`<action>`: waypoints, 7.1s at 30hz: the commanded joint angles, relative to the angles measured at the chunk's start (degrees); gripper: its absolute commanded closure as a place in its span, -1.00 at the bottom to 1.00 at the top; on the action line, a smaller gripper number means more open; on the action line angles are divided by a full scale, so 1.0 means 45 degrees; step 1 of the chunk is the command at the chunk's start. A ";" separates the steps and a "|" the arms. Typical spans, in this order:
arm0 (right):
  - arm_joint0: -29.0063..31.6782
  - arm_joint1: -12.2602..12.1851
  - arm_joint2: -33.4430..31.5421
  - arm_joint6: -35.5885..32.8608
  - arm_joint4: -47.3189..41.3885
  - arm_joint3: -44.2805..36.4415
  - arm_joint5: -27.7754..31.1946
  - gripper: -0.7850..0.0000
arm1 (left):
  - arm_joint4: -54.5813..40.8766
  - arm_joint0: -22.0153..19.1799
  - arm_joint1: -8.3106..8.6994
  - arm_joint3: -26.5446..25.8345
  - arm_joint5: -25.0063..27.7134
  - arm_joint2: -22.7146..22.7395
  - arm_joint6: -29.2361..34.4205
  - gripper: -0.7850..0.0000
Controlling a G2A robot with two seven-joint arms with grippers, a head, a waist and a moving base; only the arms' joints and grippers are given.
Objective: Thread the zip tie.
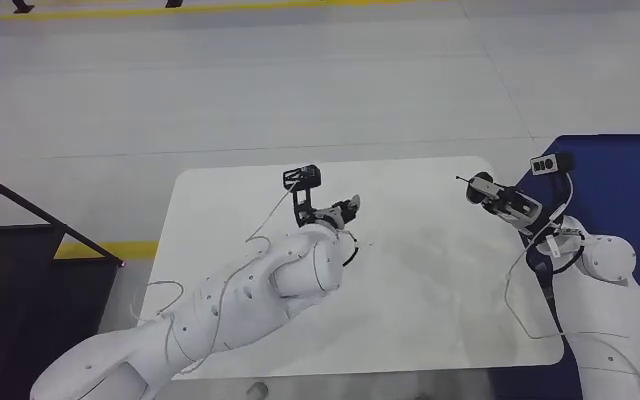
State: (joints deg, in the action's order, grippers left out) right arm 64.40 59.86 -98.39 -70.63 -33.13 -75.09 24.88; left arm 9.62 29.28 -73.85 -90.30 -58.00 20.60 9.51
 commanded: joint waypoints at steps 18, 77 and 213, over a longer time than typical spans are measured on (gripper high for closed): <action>0.0000 0.0000 0.0000 0.0000 0.0000 0.0000 0.0000 1.00 | -0.0383 -0.2753 -0.0406 0.2767 0.2673 -0.0902 0.7860 -0.80; 0.0000 0.0000 0.0000 0.0000 0.0000 0.0000 0.0000 1.00 | 0.3334 -0.2793 -0.6057 1.3008 0.7128 -0.1889 0.9689 0.65; 0.0000 0.0000 0.0000 0.0000 0.0000 0.0000 0.0000 1.00 | 0.9555 -0.1569 -0.7003 1.3685 0.5367 0.1947 0.9977 0.63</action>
State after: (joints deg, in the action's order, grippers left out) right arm 64.40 59.86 -98.39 -70.63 -33.13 -75.09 24.88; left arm 52.58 22.30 -105.29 -29.10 -34.01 29.16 54.37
